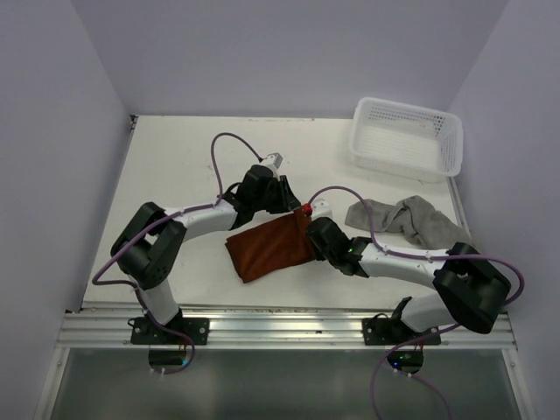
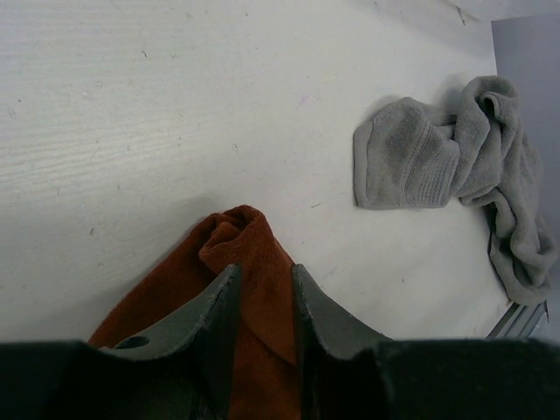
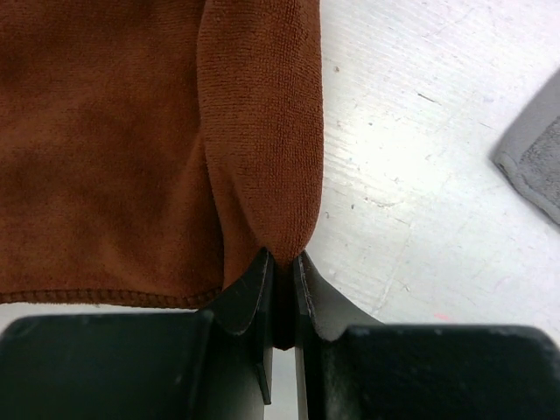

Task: Roll the towels
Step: Roll the towel

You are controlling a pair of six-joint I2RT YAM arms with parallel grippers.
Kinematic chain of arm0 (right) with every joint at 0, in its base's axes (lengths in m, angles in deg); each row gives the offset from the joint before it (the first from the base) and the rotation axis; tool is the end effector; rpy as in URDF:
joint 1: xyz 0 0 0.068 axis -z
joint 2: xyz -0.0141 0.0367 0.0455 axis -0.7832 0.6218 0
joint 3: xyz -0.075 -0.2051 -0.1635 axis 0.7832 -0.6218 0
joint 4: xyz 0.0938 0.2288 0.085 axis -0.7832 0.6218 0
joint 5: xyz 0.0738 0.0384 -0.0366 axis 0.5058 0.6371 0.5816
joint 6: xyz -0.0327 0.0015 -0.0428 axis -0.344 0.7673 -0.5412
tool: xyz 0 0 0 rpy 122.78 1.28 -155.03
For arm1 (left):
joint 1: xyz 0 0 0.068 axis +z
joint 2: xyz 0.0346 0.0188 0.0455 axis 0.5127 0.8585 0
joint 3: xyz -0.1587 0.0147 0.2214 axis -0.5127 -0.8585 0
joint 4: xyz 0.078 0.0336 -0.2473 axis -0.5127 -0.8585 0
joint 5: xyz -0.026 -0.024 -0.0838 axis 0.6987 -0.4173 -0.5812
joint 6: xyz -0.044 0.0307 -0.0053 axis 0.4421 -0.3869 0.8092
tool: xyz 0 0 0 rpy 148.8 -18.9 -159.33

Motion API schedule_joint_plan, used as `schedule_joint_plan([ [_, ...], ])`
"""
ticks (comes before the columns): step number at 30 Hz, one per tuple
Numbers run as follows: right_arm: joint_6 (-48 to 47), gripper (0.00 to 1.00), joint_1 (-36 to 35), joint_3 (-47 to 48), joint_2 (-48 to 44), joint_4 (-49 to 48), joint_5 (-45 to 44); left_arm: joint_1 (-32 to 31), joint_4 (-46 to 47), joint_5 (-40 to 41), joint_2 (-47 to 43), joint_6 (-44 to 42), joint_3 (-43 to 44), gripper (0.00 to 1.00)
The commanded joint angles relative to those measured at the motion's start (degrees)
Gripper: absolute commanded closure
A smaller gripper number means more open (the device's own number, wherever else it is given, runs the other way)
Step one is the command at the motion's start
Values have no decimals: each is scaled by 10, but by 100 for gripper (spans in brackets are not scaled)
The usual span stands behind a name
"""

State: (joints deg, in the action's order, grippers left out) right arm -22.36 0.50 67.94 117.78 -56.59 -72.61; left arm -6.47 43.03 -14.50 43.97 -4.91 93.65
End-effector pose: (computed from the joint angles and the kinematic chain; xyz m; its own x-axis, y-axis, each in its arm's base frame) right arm 0.1759 0.1943 0.1677 -0.6188 -0.2726 -0.7367 -0.3444 0.9370 -0.0575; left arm 0.3014 -0.2362 0.1914 -0.7920 -0.2481 -0.5578 0.2132 0.7438 -0.6335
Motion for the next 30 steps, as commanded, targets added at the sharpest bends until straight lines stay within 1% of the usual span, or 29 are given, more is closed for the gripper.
schedule_joint_plan([
  [1, -3, 100, -8, 26, 1, 11, -52, 0, -16, 18, -22, -16, 4, 67],
  [9, 1, 100, -30, 40, 12, 26, -101, 0, -22, 5, -29, -11, 5, 67],
  [14, 0, 100, -54, 63, 48, 42, -145, 4, -34, 0, -38, -2, 11, 67],
  [18, 21, 100, -77, 86, 76, 65, -193, 6, -51, 2, -44, -2, 19, 66],
  [21, 32, 100, -91, 98, 91, 76, -214, 8, -71, 10, -47, 1, 20, 66],
  [25, 43, 100, -107, 111, 115, 88, -245, 21, -71, 2, -53, 18, 5, 66],
  [30, 43, 100, -143, 134, 149, 98, -282, 23, -75, 3, -57, 16, 4, 66],
])
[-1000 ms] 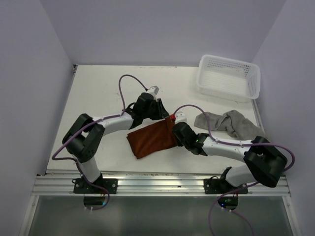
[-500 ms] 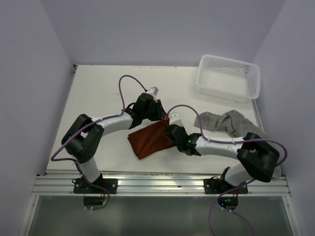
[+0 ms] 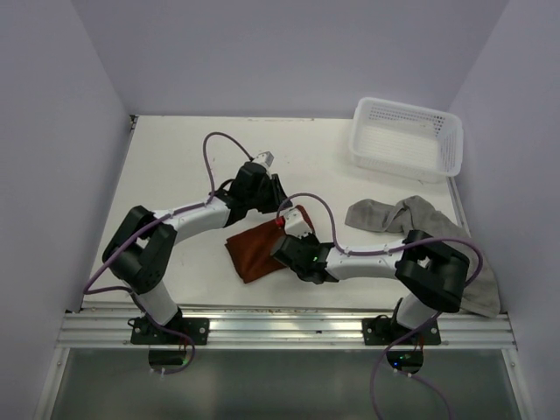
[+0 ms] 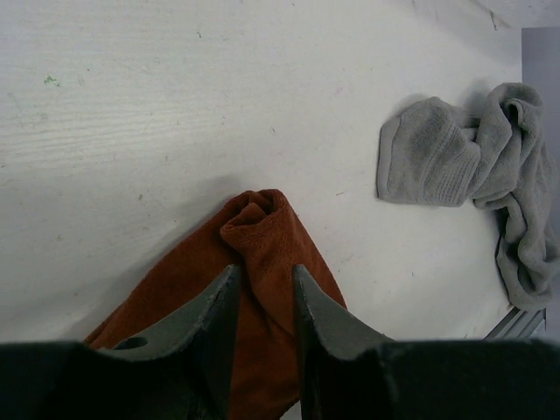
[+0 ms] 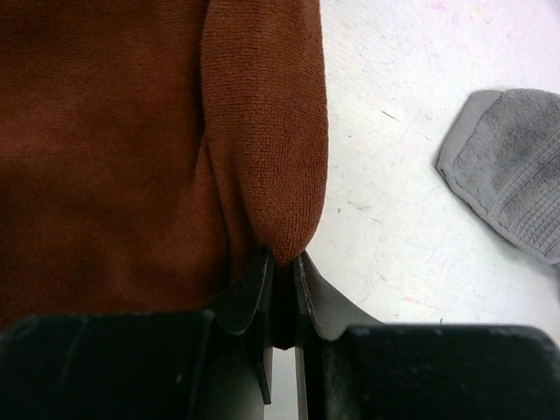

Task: Roll the towels
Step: Roll the towel

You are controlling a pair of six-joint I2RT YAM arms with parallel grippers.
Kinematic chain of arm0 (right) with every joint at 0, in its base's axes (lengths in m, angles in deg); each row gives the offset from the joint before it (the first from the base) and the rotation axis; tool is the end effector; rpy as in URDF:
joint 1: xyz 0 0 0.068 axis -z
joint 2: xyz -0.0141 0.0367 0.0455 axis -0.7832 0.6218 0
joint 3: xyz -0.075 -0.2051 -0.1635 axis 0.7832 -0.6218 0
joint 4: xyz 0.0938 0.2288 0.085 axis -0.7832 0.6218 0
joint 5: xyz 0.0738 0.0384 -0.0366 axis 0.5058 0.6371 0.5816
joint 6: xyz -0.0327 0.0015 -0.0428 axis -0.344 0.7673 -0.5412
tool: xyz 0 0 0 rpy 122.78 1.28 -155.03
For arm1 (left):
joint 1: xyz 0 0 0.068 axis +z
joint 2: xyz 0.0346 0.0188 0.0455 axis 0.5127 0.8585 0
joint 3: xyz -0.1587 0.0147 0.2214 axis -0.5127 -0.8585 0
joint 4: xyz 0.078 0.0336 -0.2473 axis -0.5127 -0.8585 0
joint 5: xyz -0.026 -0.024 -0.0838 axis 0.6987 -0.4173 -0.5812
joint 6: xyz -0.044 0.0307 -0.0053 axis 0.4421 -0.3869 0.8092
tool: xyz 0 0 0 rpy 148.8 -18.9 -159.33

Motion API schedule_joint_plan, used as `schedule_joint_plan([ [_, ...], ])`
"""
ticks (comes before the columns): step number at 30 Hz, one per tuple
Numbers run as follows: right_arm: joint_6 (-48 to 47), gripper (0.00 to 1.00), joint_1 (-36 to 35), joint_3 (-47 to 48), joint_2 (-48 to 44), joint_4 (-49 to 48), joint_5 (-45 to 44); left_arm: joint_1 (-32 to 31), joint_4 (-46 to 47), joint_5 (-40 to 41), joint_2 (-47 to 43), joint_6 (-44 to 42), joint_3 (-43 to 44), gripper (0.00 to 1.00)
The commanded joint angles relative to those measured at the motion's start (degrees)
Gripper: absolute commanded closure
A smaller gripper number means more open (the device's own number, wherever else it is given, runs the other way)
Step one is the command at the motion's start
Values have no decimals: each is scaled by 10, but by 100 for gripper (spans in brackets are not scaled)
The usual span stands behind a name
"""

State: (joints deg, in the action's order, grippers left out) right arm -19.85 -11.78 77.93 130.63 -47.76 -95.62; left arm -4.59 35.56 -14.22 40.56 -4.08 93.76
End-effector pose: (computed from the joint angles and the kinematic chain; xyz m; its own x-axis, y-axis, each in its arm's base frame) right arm 0.1546 0.2495 0.1555 -0.5237 -0.4676 -0.7121 -0.2574 0.8837 -0.3910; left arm 0.2987 -0.2187 0.2015 -0.8141 -0.2655 -0.5165 0.1399 0.7736 -0.6181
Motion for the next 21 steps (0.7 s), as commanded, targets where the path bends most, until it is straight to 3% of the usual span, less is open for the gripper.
schedule_joint_plan([
  [1, 20, 100, -23, 39, 27, 15, -55, 5, -1, 0, -22, 8, 5, 66],
  [11, 46, 100, -58, 110, 103, 91, -103, 5, 0, -10, -16, 6, 9, 66],
  [21, -16, 100, -83, 146, 152, 97, -137, 5, 15, -28, -16, 4, 2, 66],
])
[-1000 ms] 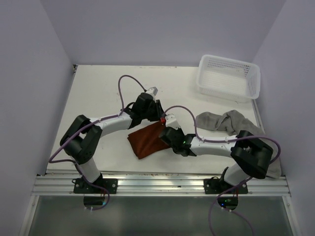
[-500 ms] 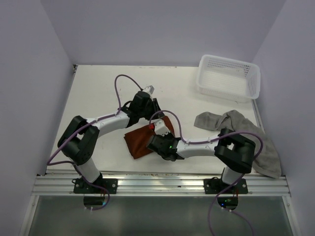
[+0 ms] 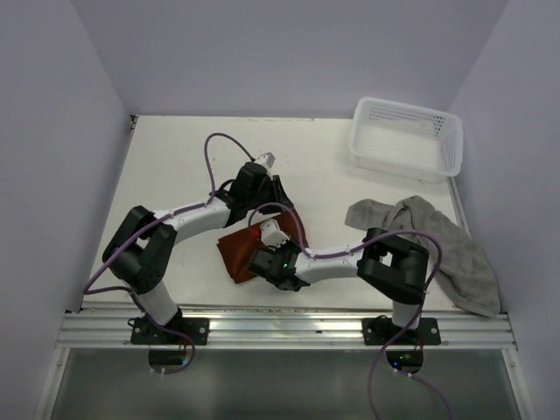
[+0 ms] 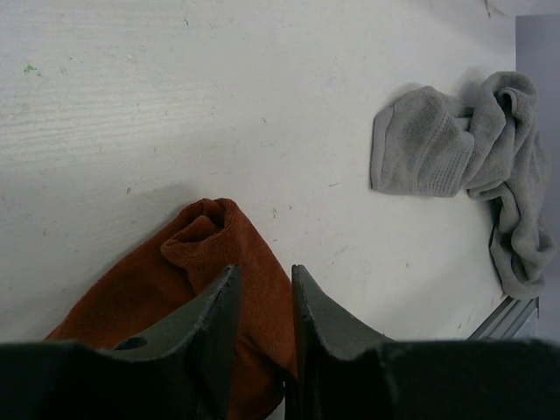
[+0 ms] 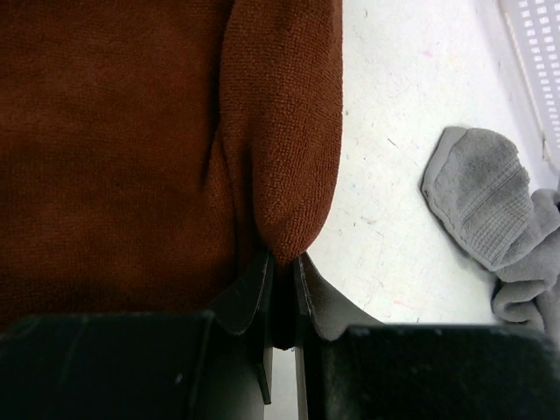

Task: Roll the towels
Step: Roll the towel

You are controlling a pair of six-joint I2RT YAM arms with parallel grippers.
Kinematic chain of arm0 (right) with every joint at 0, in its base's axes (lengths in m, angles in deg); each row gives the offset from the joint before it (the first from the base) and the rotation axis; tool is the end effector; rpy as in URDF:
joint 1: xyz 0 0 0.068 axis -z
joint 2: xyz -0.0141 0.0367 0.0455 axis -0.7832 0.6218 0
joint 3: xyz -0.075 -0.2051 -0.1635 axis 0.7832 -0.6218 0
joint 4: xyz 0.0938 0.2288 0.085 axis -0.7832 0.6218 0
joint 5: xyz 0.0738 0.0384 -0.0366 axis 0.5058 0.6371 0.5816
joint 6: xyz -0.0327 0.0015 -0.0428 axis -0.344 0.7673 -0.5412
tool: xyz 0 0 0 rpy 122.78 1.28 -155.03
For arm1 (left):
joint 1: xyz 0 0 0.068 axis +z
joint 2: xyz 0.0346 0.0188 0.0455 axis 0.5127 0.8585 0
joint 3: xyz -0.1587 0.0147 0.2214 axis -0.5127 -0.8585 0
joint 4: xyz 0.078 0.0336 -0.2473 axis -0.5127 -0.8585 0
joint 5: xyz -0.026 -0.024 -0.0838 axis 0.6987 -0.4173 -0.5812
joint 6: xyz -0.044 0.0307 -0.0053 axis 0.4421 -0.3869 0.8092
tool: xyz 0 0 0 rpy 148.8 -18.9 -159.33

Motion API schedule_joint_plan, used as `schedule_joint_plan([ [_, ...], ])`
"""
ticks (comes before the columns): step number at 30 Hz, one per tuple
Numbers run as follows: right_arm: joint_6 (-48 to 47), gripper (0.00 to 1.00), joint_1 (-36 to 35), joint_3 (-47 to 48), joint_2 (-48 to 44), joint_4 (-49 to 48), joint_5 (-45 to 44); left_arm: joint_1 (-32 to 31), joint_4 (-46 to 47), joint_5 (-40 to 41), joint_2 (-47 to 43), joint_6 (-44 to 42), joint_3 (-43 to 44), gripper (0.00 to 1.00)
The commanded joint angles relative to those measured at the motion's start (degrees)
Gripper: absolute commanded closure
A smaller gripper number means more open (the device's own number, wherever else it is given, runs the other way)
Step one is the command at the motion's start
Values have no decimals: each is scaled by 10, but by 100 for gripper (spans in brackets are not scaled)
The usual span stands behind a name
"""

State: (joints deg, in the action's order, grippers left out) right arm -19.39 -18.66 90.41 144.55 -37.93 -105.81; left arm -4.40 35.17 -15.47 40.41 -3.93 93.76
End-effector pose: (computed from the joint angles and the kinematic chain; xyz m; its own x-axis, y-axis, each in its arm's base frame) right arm 0.1410 0.3030 0.1364 -0.4537 -0.6453 -0.6146 -0.2543 0.7547 -0.6047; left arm 0.2984 -0.2179 0.2019 -0.8238 -0.2602 -0.5037 0.1418 0.7657 -0.6273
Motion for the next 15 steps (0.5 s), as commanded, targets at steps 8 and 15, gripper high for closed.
schedule_joint_plan([
  [8, -57, 100, -34, 43, 50, -7, -30, -3, 33, -29, -8, 4, -9, 67],
  [15, -58, 100, -33, 64, 75, 9, -16, -18, 40, -28, -9, 2, -33, 67],
])
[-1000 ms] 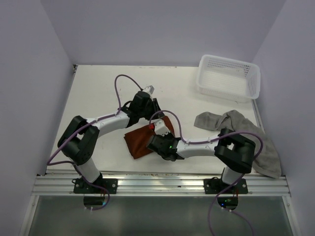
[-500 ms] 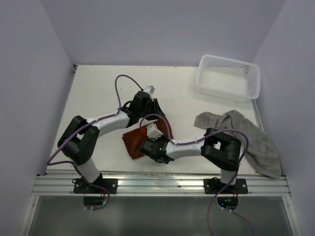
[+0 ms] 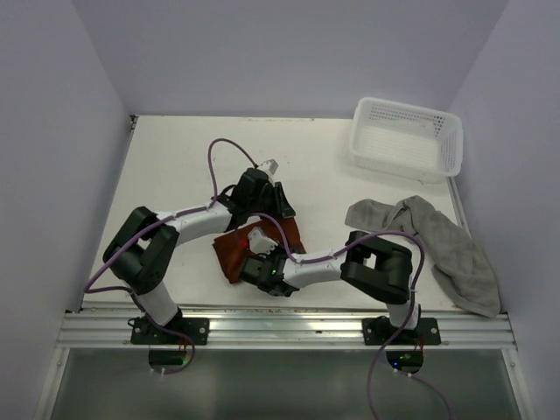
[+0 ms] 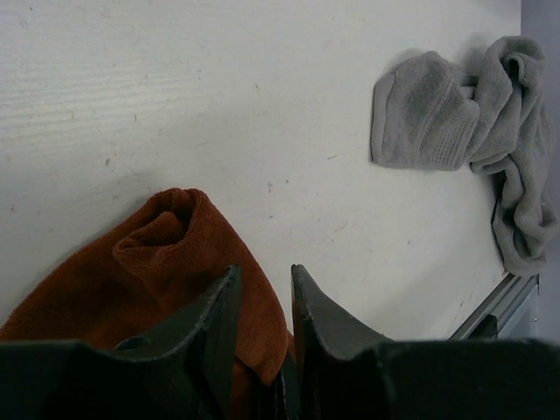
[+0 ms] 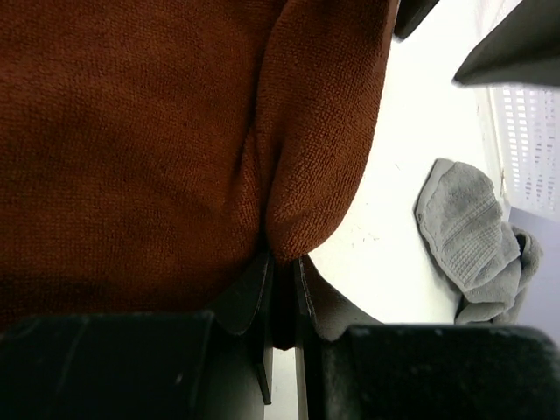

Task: Roll the towels
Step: Roll the towel

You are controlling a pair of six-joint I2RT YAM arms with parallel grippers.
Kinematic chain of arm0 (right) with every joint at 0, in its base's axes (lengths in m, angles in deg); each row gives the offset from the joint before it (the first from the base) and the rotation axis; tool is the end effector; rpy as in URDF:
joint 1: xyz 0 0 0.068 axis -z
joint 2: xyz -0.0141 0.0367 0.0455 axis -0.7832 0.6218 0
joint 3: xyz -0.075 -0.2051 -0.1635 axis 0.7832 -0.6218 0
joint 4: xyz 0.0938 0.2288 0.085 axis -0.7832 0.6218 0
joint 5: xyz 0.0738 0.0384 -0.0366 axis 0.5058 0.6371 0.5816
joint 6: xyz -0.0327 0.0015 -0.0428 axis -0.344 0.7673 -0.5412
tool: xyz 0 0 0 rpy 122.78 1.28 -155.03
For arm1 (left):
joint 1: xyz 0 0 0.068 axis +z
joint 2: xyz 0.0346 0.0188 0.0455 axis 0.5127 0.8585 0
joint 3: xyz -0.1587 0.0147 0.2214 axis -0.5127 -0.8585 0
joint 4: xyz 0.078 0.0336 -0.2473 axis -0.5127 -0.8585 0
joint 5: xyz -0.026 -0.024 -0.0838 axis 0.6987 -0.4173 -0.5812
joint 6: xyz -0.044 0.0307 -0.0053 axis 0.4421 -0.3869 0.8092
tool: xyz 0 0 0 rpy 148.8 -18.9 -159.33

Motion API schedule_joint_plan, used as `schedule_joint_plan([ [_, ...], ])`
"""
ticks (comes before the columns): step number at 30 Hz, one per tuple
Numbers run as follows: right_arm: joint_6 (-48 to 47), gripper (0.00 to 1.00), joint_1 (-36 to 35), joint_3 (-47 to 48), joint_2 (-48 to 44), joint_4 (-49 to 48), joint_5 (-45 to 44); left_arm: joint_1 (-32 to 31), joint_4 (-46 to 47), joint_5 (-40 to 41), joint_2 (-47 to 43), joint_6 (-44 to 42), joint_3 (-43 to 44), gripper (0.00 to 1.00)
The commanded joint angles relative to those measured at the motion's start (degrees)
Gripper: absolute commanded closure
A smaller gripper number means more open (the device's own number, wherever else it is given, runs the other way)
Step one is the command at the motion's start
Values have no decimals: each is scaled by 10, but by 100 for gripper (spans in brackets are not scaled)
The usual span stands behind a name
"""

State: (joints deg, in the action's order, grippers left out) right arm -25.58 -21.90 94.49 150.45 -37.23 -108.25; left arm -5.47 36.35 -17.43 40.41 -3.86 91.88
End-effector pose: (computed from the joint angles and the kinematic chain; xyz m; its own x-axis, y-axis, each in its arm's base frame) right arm 0.1291 0.3264 0.1209 -0.3782 -0.7692 -0.5151 -0.3131 0.6299 -0.7108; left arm 0.2898 -0.2216 0.1936 -0.8460 -0.2276 -0.4822 0.1616 0.7523 -0.6387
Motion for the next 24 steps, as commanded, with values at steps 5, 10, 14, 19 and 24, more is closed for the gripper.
schedule_joint_plan([
  [5, 12, 100, -1, 32, 31, 4, 18, -13, 34, -5, -20, -4, -44, 67],
  [10, 14, 100, -1, 42, 38, 6, 27, -13, 35, 2, -19, -12, -58, 67],
  [14, 21, 100, 0, 41, 31, 4, 37, -13, 48, 4, 6, -20, -59, 68],
  [19, 36, 95, 1, 5, -7, -32, 59, -13, 51, 16, 32, -23, -59, 71],
  [24, 54, 77, 1, -25, -59, -56, 70, -13, 46, 25, 42, -28, -63, 71],
])
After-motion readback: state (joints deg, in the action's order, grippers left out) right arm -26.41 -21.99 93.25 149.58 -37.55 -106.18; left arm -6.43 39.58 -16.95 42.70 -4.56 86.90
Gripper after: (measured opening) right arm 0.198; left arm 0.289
